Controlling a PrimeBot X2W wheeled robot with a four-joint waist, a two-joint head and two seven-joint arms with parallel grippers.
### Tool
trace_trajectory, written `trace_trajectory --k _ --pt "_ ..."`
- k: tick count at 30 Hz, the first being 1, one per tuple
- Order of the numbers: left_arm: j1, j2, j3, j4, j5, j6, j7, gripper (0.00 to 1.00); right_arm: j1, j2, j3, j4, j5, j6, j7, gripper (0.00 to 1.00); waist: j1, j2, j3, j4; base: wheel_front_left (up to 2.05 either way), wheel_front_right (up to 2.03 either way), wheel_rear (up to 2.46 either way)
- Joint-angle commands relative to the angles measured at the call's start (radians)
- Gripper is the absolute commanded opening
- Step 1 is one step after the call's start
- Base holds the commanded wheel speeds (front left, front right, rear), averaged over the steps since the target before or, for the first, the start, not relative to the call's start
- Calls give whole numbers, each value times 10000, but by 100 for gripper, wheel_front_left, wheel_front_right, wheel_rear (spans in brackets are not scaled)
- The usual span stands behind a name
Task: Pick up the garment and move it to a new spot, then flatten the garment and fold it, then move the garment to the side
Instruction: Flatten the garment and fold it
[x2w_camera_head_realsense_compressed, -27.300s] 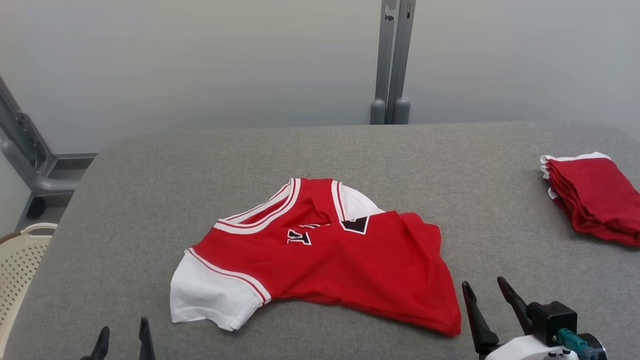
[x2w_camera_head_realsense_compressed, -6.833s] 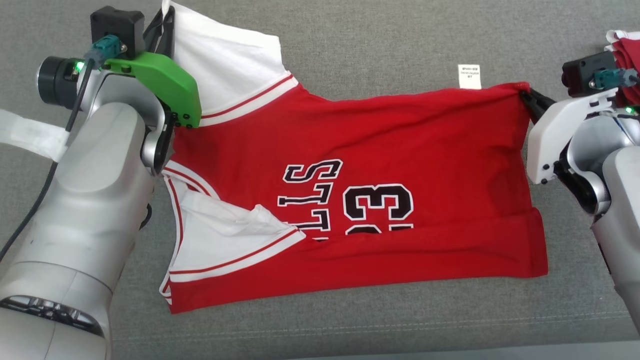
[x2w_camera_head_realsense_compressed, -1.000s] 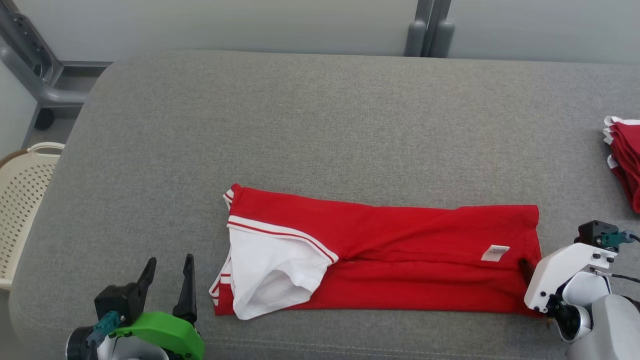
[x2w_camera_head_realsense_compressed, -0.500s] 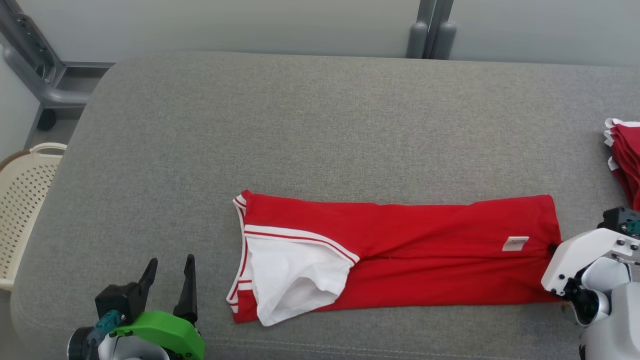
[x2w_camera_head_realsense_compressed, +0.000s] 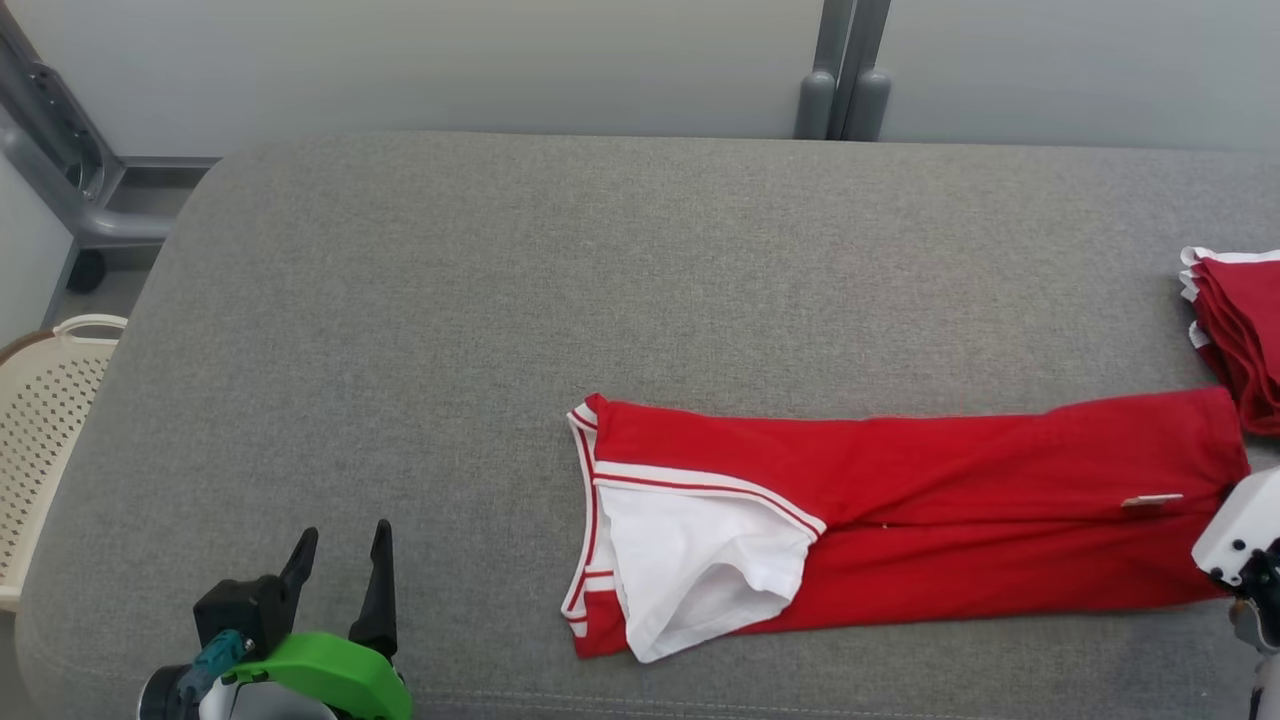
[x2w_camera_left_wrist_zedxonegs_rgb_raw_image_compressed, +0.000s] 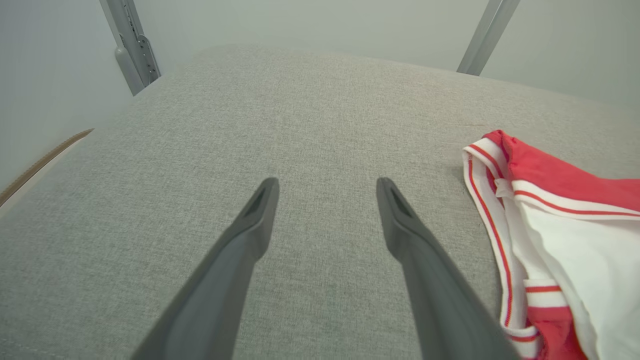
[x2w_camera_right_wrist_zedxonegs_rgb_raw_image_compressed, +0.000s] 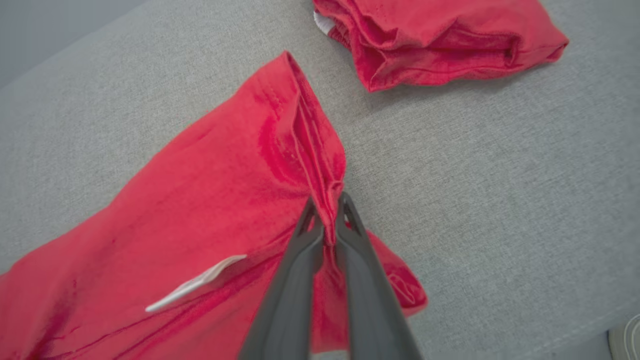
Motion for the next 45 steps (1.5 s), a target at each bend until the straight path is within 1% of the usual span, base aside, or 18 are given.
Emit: trace_trajectory --k 1,4,9,13,16,22,26,30,35,45 --pt "113 49 -9 10 -15 41 -57 100 253 -57 -50 -227 -14 -18 235 0 0 0 -85 -16 0 0 0" --pt "196 73 -31 27 -37 48 -49 100 542 -62 59 -653 135 -18 669 0 0 0 -199 -34 0 0 0" --pt "296 91 -61 26 -83 81 -15 100 919 -62 223 -1240 288 -18 1027 0 0 0 -333 -66 0 0 0" --pt "367 122 -101 6 -121 84 48 100 1121 -47 806 -1659 534 -16 1253 0 0 0 -479 -95 0 0 0" --pt "418 132 -140 -12 -131 76 60 100 1293 -47 1634 -1981 954 -13 1475 0 0 0 -592 -81 0 0 0" --pt "448 136 -211 -51 -141 73 107 100 1832 -48 4044 -2610 2115 -13 1908 0 0 0 -700 12 0 0 0" --pt "428 142 -253 -119 -155 114 157 100 1845 -47 5371 -2893 2591 -12 1952 0 0 0 -669 79 0 0 0" --pt "348 154 -288 -108 -168 71 166 100 1526 -51 6401 -2755 3024 -12 1962 0 0 0 -632 171 0 0 0" --pt "194 141 -320 -23 -192 -6 146 100 955 -45 7366 -2157 3390 -12 1804 0 0 0 -582 300 0 0 0" --pt "-59 -5 -444 164 -155 -98 103 100 -464 -44 9324 -300 4711 -12 1175 0 0 0 -362 662 0 0 0"
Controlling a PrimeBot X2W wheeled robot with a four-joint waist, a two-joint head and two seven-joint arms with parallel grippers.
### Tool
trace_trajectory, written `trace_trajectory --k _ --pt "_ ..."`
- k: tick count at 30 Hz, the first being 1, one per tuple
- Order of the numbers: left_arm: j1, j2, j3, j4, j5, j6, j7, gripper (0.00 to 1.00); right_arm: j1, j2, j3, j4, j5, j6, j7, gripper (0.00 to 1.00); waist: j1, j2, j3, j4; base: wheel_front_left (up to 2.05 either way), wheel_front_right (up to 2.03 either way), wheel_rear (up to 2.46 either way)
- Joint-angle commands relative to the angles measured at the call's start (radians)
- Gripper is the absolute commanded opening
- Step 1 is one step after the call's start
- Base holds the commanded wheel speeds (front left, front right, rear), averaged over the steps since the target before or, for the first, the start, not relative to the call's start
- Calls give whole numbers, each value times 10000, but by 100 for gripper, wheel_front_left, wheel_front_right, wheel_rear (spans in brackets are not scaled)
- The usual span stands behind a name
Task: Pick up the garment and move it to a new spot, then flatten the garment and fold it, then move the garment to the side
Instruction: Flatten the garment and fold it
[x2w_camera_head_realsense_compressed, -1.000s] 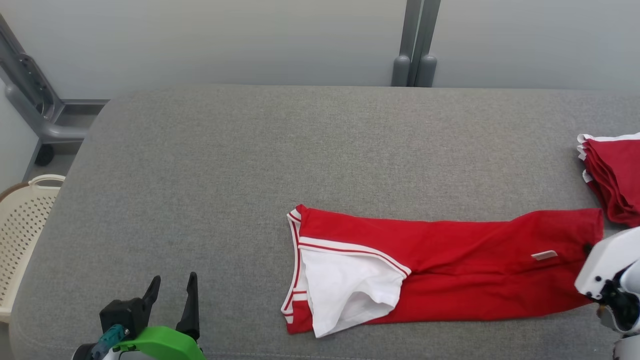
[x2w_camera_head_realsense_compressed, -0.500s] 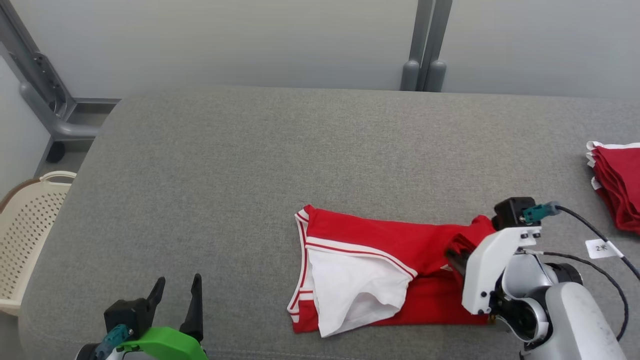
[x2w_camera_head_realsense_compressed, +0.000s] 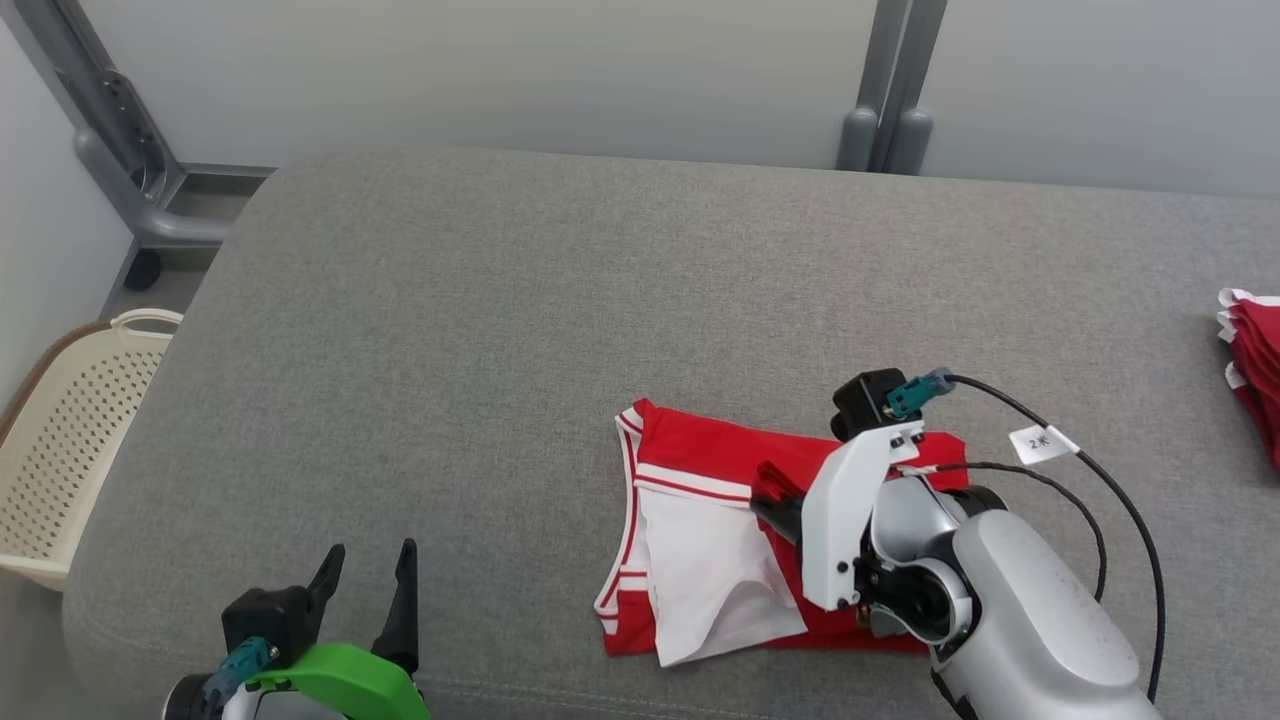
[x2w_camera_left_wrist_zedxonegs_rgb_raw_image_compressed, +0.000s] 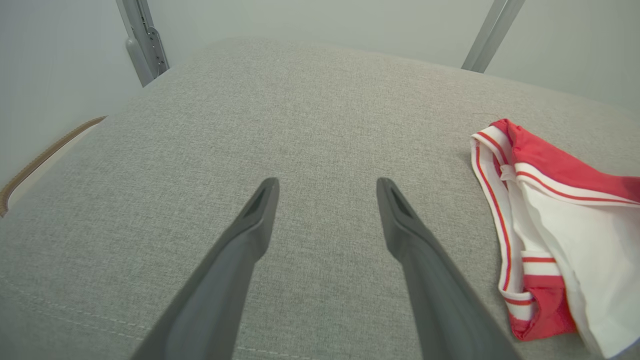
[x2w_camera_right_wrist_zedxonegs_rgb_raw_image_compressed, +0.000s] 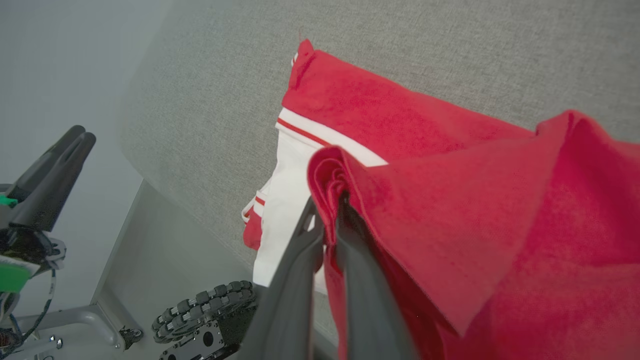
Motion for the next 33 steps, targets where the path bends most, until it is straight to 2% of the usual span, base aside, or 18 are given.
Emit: trace_trajectory --k 1,11,21,22,23,24,33 --pt "-174 1 -6 33 -16 -44 -33 100 -258 -21 161 239 124 -2 -103 0 0 0 97 122 0 0 0" --pt "-406 -157 -51 291 -3 -152 -106 100 -1307 -24 1412 1850 980 -2 -736 0 0 0 308 446 0 0 0" --pt "-490 -270 -47 438 34 -216 -135 100 -1950 -21 2319 2951 1654 -1 -1318 0 0 0 484 669 0 0 0" --pt "-486 -261 -30 468 33 -247 -149 100 -2059 -17 2448 3119 1743 -1 -1437 15 0 0 493 683 0 0 0" --pt "-493 -263 -25 485 33 -236 -155 100 -2114 -16 2510 3156 1802 -1 -1514 62 0 0 495 688 0 0 0" --pt "-499 -269 -19 501 38 -245 -160 100 -2141 -17 2544 3216 1894 -2 -1562 100 0 0 492 688 0 0 0" --pt "-435 -214 53 586 31 -178 -187 100 -2690 -24 3291 2580 3076 -1 -2030 100 0 0 313 508 0 0 0"
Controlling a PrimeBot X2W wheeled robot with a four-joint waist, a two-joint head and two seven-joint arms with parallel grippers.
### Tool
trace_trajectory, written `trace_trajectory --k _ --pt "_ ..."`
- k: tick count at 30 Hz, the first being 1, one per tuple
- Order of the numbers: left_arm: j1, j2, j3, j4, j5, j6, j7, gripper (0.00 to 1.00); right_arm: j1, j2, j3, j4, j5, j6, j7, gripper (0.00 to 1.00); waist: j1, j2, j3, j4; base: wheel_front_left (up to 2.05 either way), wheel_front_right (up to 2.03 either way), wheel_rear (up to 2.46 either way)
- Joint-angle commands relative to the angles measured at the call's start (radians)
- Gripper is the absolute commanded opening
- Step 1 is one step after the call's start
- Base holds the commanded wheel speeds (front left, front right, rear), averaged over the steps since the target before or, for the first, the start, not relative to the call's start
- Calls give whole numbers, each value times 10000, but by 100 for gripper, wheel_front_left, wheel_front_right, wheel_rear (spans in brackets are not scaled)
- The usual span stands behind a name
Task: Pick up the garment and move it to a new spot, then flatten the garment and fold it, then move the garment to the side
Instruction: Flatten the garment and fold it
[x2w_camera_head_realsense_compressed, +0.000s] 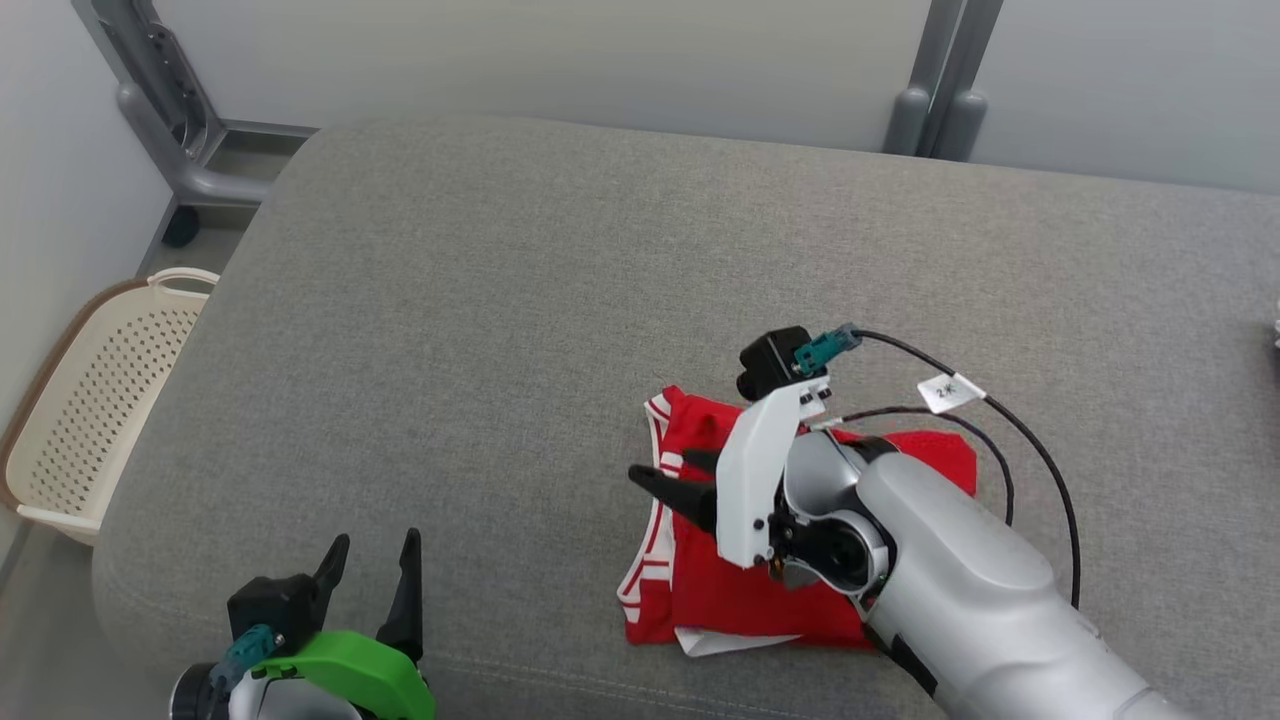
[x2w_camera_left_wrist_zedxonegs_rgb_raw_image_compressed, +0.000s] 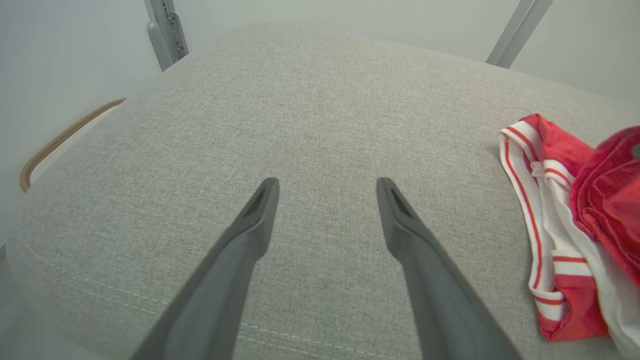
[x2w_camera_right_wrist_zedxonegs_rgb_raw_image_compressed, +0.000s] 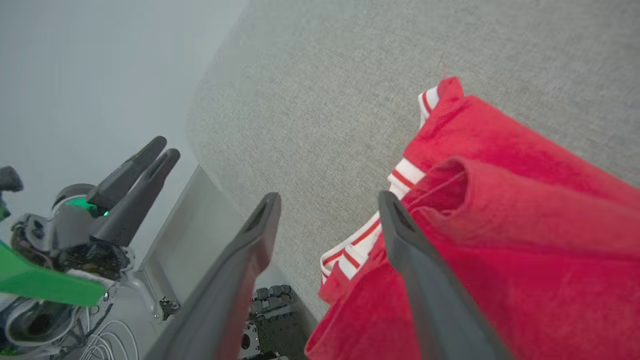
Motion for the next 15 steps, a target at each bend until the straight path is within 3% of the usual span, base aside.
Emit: trace_trajectory --k 1,5,15 --pt "-41 45 33 -6 6 71 -59 100 -260 -30 -65 -160 179 -2 -234 100 0 0 -79 -86 0 0 0" --pt "134 102 58 -21 -20 88 -66 100 -583 -30 -389 -394 198 -1 -683 100 0 0 -247 -228 0 0 0" --pt "420 186 1 -134 -56 150 -61 100 -299 -26 -2398 -227 -1832 -2 -1442 100 0 0 -600 -471 0 0 0"
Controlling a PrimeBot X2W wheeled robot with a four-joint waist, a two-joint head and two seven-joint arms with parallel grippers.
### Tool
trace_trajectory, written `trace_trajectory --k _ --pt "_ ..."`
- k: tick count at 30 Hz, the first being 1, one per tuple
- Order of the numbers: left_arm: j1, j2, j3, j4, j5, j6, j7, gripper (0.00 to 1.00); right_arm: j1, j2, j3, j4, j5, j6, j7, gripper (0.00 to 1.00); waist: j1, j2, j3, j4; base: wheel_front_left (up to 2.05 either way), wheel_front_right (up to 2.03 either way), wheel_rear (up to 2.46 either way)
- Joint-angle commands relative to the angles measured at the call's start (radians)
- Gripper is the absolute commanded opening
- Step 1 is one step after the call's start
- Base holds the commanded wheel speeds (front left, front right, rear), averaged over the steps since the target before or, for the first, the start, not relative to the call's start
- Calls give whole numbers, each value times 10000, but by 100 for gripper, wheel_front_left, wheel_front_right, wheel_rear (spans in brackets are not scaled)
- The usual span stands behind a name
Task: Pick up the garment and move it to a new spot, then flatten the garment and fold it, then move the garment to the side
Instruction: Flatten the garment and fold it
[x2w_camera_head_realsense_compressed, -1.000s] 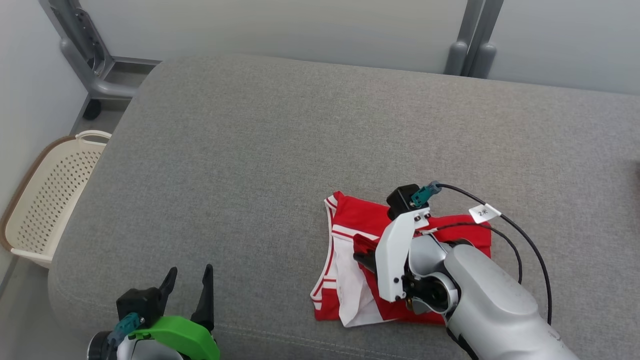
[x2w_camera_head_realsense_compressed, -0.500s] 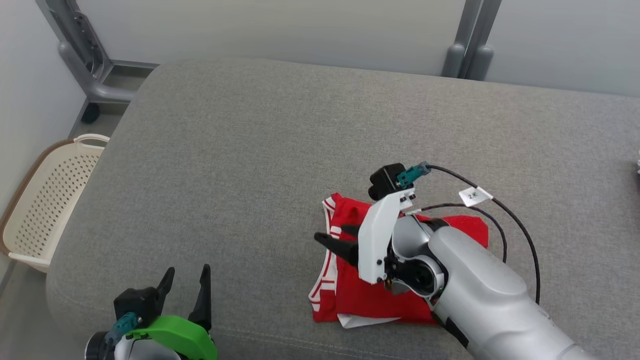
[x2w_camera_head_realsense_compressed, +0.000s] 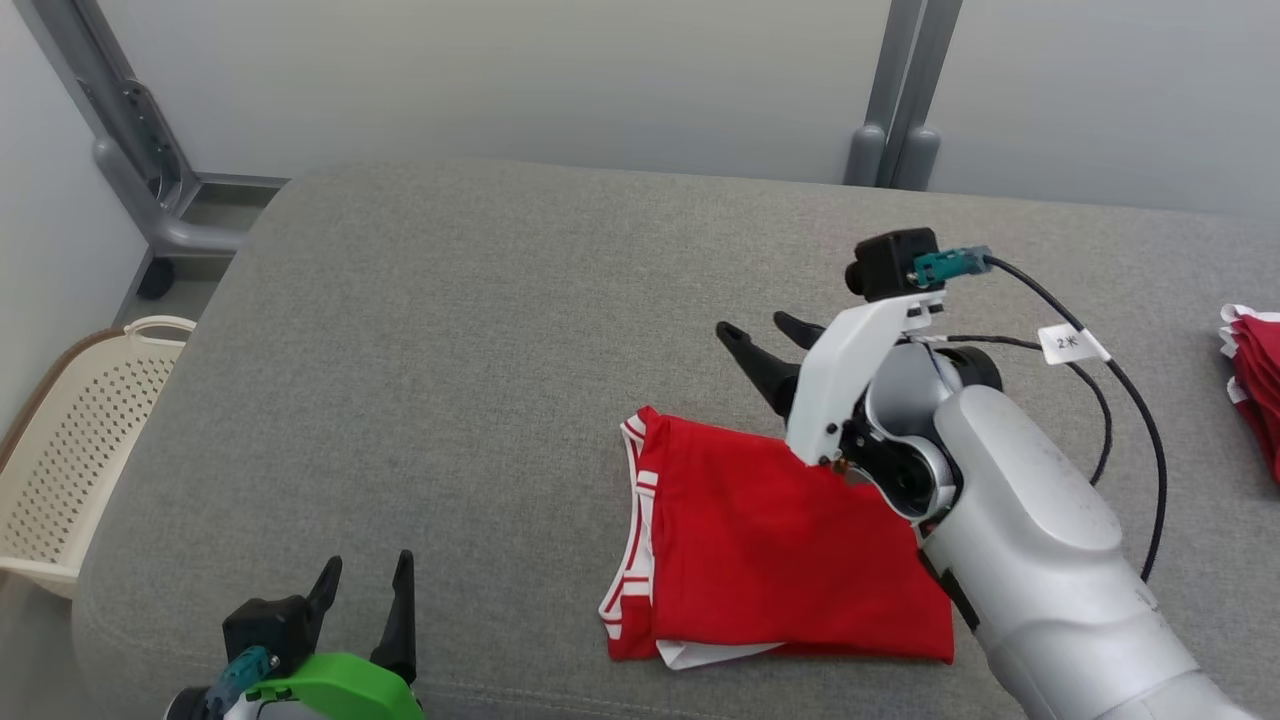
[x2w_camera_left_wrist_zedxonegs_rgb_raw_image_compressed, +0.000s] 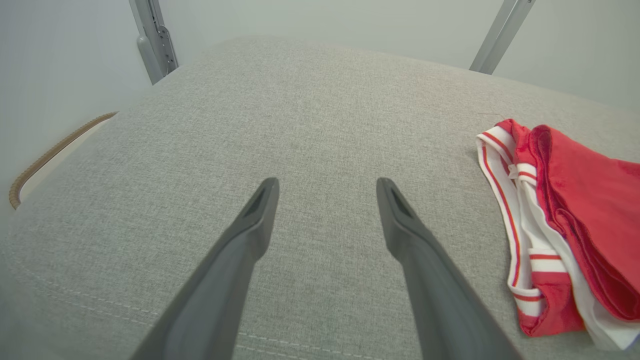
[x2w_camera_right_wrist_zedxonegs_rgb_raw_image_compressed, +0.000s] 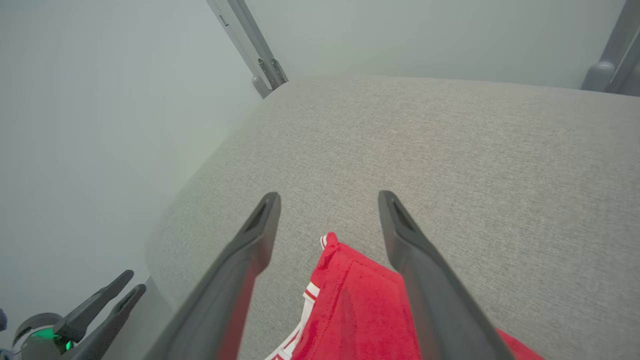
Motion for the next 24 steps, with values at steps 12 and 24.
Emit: trace_trajectory --k 12,24 --pt "354 123 -62 -323 -121 211 51 100 3443 -64 -2517 -2453 -3113 -2 286 36 0 0 -262 -269 0 0 0" --pt "18 104 -54 -422 -151 181 29 100 5345 -38 -1317 -4120 -3314 -2 98 0 0 0 257 -332 0 0 0"
